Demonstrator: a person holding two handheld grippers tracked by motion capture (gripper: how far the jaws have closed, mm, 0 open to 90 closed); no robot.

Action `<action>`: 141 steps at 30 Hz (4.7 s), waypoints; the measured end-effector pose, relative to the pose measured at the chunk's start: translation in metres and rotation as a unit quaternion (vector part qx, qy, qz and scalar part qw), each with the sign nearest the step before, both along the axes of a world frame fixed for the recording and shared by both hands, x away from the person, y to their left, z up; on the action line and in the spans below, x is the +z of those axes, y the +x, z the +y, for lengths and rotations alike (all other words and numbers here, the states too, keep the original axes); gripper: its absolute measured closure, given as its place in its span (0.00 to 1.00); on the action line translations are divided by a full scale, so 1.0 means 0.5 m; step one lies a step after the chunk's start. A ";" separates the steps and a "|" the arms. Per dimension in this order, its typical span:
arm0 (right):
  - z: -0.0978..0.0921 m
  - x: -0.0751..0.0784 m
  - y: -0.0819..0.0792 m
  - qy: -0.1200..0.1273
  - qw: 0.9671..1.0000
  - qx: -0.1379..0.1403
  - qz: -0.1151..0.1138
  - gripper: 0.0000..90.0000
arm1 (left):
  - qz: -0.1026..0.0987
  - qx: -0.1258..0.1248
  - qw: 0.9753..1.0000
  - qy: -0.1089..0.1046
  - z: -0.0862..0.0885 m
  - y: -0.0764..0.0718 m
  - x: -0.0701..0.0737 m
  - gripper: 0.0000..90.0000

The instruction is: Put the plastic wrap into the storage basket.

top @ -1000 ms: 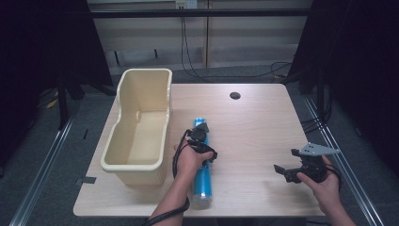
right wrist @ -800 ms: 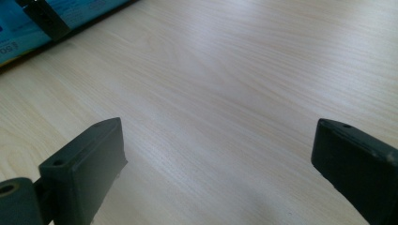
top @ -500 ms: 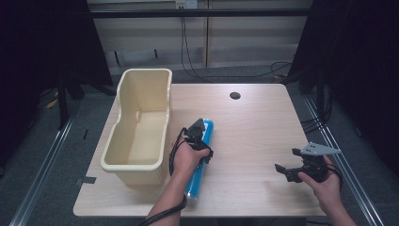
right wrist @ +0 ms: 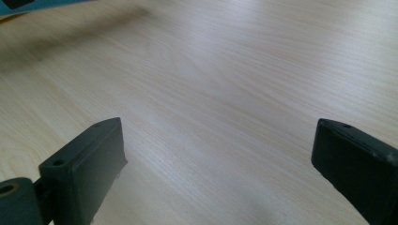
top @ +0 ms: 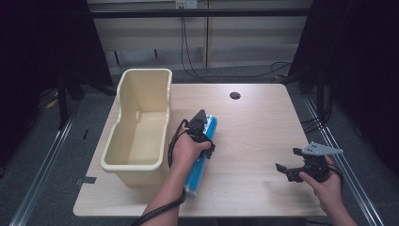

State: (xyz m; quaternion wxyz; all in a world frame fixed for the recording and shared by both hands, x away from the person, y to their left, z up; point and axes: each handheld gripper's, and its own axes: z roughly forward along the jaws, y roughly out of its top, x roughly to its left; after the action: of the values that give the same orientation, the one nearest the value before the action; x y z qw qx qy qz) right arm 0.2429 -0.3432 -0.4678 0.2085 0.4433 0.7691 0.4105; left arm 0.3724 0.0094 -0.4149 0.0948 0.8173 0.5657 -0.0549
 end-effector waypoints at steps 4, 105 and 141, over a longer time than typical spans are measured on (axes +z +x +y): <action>-0.002 0.001 -0.001 0.003 1.000 0.001 -0.002 0.03 | 0.002 -0.008 1.000 -0.004 0.002 0.003 0.023 0.36; 0.000 0.008 0.000 0.006 1.000 0.000 -0.016 0.03 | -0.020 0.086 0.995 -0.034 0.237 0.007 0.381 0.36; 0.003 0.009 0.000 0.006 1.000 0.003 -0.018 0.03 | -0.010 0.130 0.991 -0.021 0.313 -0.005 0.331 0.36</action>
State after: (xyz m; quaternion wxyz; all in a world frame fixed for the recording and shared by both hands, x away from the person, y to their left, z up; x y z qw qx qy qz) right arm 0.2429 -0.3419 -0.4635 0.2187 0.4348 0.7640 0.4237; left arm 0.3701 0.1662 -0.2495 0.1240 0.7354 0.6646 -0.0453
